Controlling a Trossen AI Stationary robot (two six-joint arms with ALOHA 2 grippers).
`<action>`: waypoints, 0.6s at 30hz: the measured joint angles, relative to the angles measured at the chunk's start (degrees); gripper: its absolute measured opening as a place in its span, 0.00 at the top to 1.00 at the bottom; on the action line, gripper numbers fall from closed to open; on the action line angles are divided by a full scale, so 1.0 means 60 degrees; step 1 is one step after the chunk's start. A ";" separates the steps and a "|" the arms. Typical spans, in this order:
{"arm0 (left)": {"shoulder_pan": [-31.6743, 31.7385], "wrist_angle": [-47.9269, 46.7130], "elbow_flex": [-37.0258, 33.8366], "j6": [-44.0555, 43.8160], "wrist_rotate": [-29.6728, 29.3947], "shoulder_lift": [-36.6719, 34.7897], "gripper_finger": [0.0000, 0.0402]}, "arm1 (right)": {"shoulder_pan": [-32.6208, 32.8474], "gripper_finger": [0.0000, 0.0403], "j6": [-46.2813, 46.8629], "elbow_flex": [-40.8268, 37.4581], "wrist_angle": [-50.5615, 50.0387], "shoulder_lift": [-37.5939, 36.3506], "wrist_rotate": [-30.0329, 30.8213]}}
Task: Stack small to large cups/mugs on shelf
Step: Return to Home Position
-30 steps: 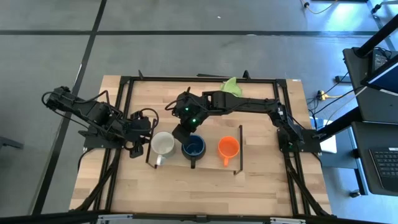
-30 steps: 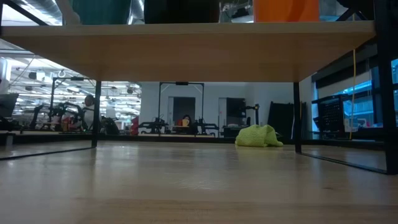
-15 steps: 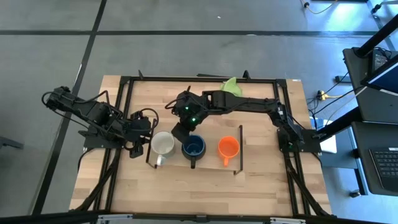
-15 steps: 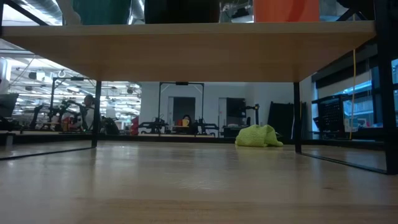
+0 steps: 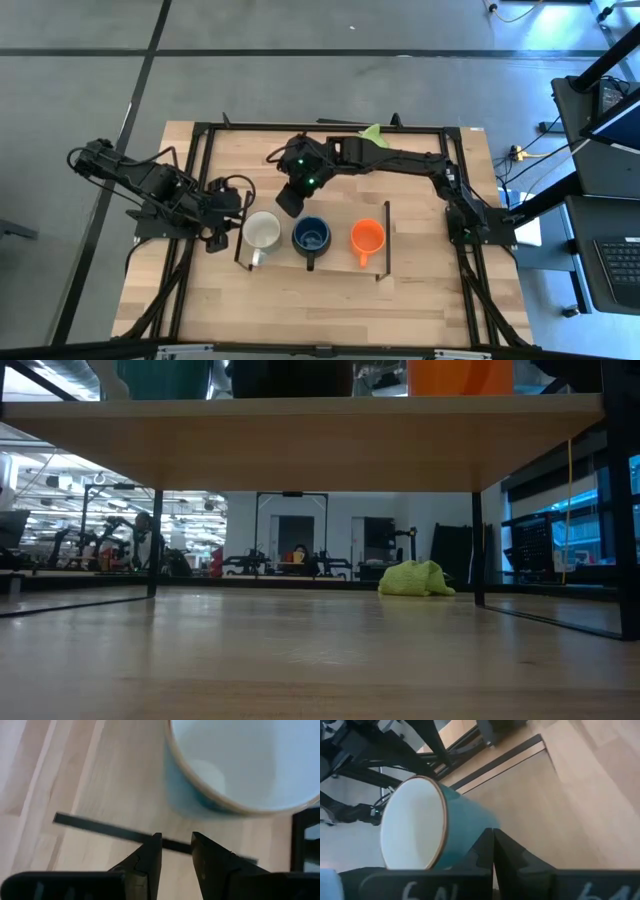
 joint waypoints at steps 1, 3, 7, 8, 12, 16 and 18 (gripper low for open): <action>0.0000 -0.0153 0.0001 0.0009 -0.0020 -0.0009 0.75 | -0.0032 0.99 -0.0080 0.0000 -0.0004 0.0000 0.0073; 0.0000 -0.0550 0.0001 0.0033 -0.0225 -0.0073 0.75 | -0.0118 0.99 -0.0312 0.0000 -0.0005 0.0000 0.0307; 0.0004 -0.0932 0.0006 0.0161 -0.0683 -0.0270 0.75 | -0.0331 0.99 -0.0988 0.0030 -0.0021 0.0000 0.0512; 0.0004 -0.0908 0.0028 0.0234 -0.0708 -0.0347 0.75 | -0.0378 0.99 -0.1170 0.0033 0.0030 -0.0004 0.0515; 0.0004 -0.0518 0.0467 0.0845 -0.0720 -0.0618 0.75 | -0.0402 0.99 -0.2526 0.0033 0.0411 -0.0397 0.0609; -0.0007 -0.0095 0.1112 0.1930 -0.1151 -0.1022 0.75 | -0.0292 0.99 -0.4055 0.0048 0.1213 -0.1240 0.1387; 0.0014 0.0302 0.1328 0.2226 -0.1207 -0.1374 0.75 | -0.0196 0.99 -0.5058 0.0051 0.1549 -0.1760 0.1929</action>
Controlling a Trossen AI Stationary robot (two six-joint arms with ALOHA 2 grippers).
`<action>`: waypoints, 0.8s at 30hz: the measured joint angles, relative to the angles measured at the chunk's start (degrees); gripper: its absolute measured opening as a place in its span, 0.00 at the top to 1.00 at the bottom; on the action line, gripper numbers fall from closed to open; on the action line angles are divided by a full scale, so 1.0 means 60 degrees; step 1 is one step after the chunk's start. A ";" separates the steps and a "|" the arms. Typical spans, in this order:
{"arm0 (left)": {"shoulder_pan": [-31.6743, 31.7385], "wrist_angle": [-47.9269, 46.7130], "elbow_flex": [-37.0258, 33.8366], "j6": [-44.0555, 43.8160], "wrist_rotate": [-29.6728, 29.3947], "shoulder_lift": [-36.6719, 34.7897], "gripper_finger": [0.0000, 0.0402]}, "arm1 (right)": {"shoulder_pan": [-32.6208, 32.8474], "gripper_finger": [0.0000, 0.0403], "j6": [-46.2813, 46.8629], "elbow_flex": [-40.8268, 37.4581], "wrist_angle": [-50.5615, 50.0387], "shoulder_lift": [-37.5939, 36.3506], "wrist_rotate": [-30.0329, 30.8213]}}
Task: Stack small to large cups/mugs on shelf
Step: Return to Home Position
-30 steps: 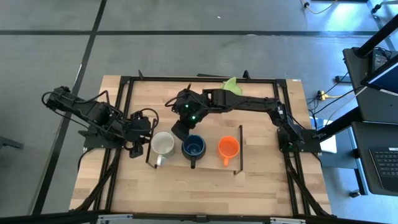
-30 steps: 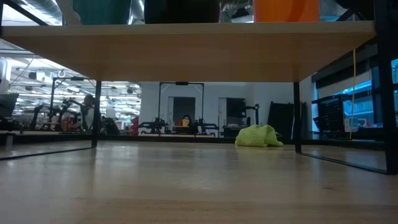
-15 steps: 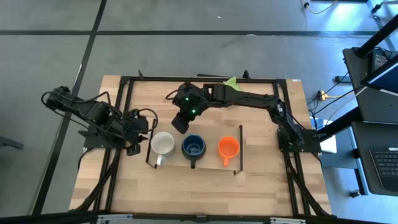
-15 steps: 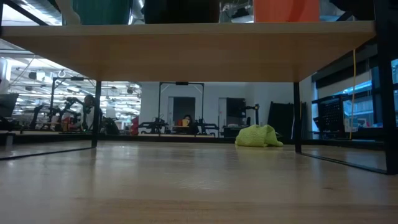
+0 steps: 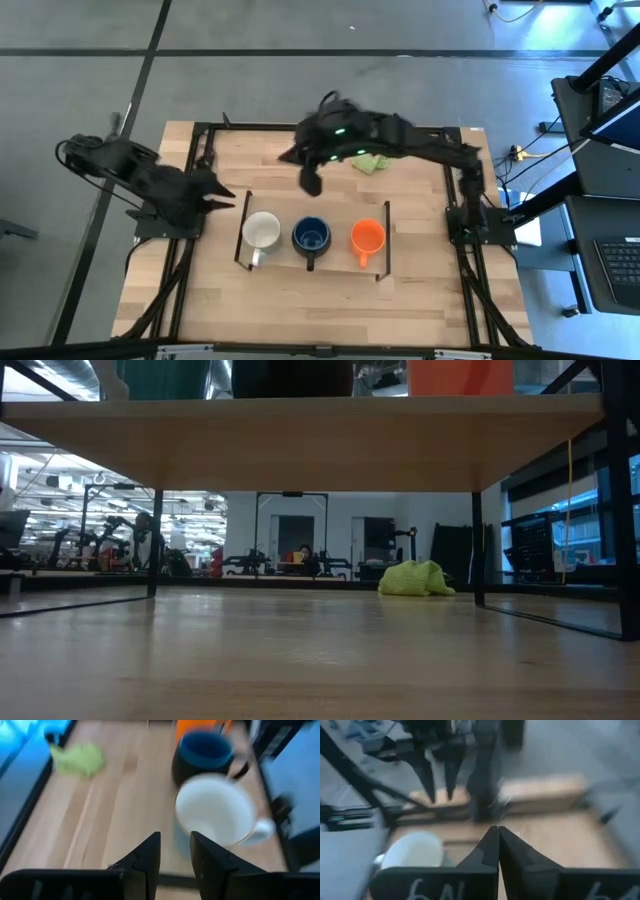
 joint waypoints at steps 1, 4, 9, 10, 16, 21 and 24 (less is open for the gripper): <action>0.0010 0.0247 0.0044 0.0071 0.0020 -0.0216 0.75 | 0.0030 0.99 -0.0610 0.0000 0.0047 -0.0285 0.0348; 0.0008 0.1111 0.0020 0.0120 0.0139 -0.0949 0.75 | 0.0101 0.99 -0.1543 0.0000 0.0016 -0.1154 0.1552; 0.0008 0.2701 -0.0681 0.0601 -0.0504 -0.2590 0.75 | 0.0101 0.99 -0.0328 0.0010 -0.1073 -0.2711 0.1640; 0.0008 0.3063 -0.0919 0.0721 -0.0523 -0.2969 0.75 | 0.0160 0.99 -0.0187 0.0018 -0.1259 -0.2984 0.1383; 0.0008 0.5160 -0.2784 0.1021 -0.0341 -0.5332 0.75 | 0.0835 0.99 -0.0011 -0.0048 -0.3227 -0.4051 0.0913; 0.0008 0.6631 -0.4634 0.1007 -0.0324 -0.7287 0.75 | 0.1486 0.99 -0.0366 -0.0688 -0.2787 -0.4419 0.0556; 0.0008 0.7472 -0.5720 0.1003 -0.0316 -0.8390 0.75 | 0.1807 0.99 -0.1339 -0.1393 -0.1673 -0.4826 0.0046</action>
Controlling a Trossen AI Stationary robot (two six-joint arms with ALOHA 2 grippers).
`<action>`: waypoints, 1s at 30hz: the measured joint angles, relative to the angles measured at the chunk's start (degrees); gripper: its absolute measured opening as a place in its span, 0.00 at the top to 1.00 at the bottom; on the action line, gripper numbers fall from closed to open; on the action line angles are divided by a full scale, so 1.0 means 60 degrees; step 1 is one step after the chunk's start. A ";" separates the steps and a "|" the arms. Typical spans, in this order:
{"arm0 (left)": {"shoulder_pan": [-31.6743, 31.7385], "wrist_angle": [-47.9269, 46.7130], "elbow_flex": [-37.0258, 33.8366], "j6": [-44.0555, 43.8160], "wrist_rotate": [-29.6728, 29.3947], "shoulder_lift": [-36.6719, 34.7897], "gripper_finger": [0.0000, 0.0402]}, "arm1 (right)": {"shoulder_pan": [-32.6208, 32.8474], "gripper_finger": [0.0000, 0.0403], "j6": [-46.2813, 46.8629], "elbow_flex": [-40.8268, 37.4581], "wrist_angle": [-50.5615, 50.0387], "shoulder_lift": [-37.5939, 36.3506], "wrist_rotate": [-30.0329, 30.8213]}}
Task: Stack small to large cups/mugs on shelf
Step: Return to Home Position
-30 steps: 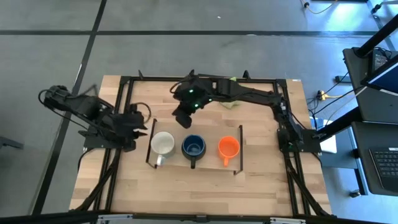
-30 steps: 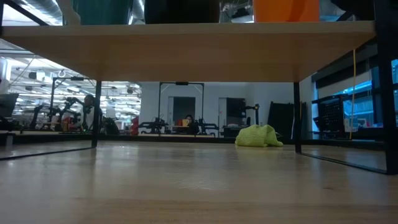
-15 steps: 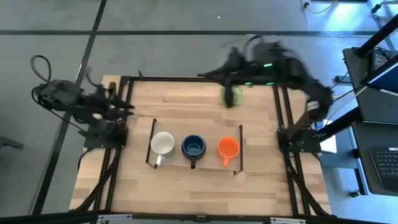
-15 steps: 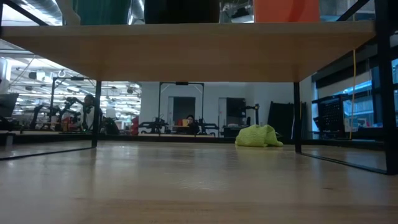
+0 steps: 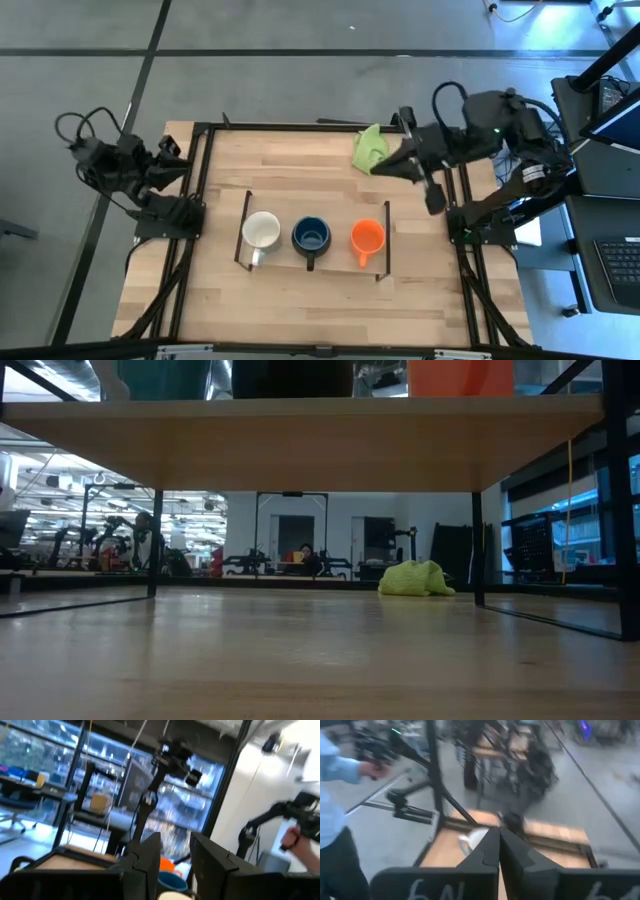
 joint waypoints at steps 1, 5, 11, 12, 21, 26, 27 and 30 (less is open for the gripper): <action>0.0000 0.0298 -0.0345 -0.0006 -0.0038 -0.0154 0.75 | 0.0038 0.99 -0.0114 -0.0277 0.0202 -0.0156 -0.0027; 0.0044 0.0582 -0.0820 0.0008 0.0419 -0.0024 0.75 | 0.0027 0.99 -0.0037 -0.1725 0.1179 -0.1017 -0.0075; 0.0063 0.0794 -0.1554 -0.0222 0.0220 -0.0113 0.75 | 0.0044 0.99 0.0069 -0.5022 0.3739 -0.3007 -0.0394; 0.0066 0.0860 -0.1648 -0.0238 0.0428 -0.0126 0.75 | 0.0041 0.99 0.0128 -0.5655 0.4268 -0.3371 -0.0390; 0.0056 -0.0165 -0.2760 -0.0904 0.1788 -0.0102 0.75 | 0.0042 0.99 0.0936 -1.0610 0.8853 -0.6164 -0.0442; 0.0058 0.0012 -0.3242 -0.1206 0.1465 -0.0111 0.75 | 0.0116 0.99 0.0928 -1.2544 1.1183 -0.7297 -0.0681; 0.0058 0.0146 -0.3354 -0.1209 0.1365 -0.0105 0.75 | 0.0113 0.99 0.0921 -1.2892 1.1606 -0.7493 -0.0681; 0.0058 0.0914 -0.3772 -0.1209 0.1142 -0.0115 0.75 | 0.0104 0.99 0.0915 -1.3847 1.2755 -0.7998 -0.0656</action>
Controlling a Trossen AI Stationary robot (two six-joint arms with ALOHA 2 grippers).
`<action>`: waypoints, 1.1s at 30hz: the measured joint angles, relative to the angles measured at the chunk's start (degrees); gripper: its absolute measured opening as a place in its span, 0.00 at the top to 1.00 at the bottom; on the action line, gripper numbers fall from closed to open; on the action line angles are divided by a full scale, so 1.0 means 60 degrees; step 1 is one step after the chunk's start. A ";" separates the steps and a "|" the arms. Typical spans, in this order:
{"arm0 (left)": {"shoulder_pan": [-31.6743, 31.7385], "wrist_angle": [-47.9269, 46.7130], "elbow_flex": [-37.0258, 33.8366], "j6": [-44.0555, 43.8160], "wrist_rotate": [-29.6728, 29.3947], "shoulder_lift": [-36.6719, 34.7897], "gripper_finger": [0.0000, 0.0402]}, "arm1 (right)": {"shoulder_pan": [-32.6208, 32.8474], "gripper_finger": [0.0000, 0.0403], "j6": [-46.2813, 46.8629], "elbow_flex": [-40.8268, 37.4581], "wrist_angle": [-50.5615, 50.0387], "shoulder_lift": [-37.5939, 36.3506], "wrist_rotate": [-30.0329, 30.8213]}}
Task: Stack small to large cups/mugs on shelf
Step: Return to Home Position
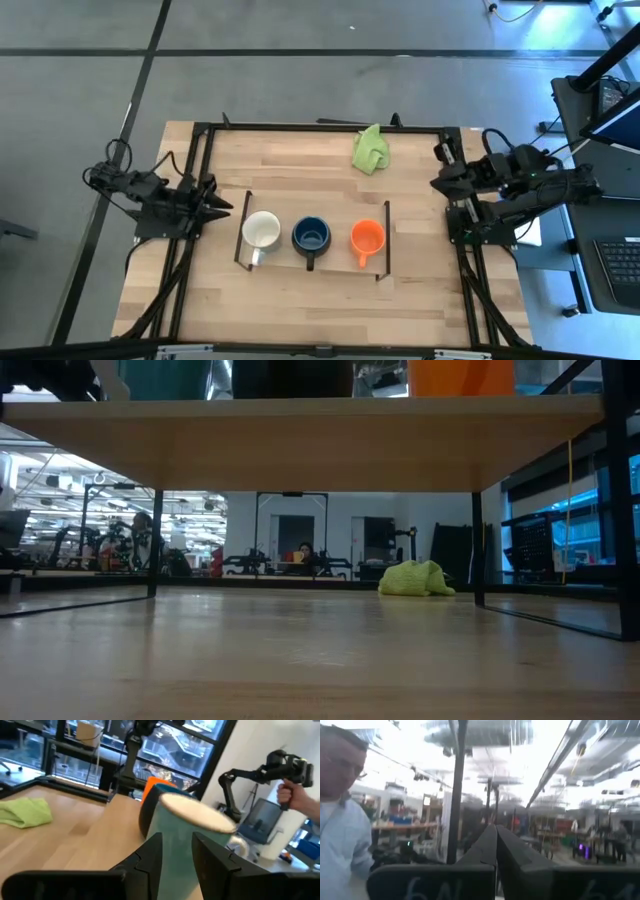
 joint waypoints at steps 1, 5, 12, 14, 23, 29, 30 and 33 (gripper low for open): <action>0.0000 0.0183 -0.0194 0.0000 -0.0055 0.0000 0.75 | 0.0000 0.99 0.0009 -0.0274 0.0309 -0.0131 -0.0004; 0.0004 0.1300 -0.0845 -0.0040 -0.0077 0.0000 0.75 | 0.0004 0.99 0.0018 -0.1212 0.1422 -0.0702 -0.0004; 0.0004 0.3327 -0.2076 0.0022 -0.0332 0.0004 0.75 | 0.0004 0.99 0.0533 -0.1965 0.1935 -0.1364 0.0004; 0.0004 0.3897 -0.2375 0.0032 -0.0454 0.0007 0.75 | 0.0004 0.99 0.0738 -0.2036 0.1922 -0.1434 0.0004; 0.0003 0.6853 -0.3113 0.0571 0.0524 0.0000 0.75 | 0.0003 0.99 0.1447 -0.2074 0.1913 -0.1426 0.0007; 0.0004 0.8369 -0.3114 0.0508 0.4038 0.0006 0.75 | 0.0004 0.99 0.1481 -0.2074 0.1903 -0.1422 0.0007; 0.0003 0.8667 -0.3114 0.0389 0.4812 0.0004 0.75 | 0.0004 0.99 0.1481 -0.2074 0.1899 -0.1422 0.0007; -0.0003 0.9314 -0.3114 -0.0520 0.6800 0.0004 0.75 | 0.0004 0.99 0.1474 -0.2074 0.1894 -0.1424 0.0007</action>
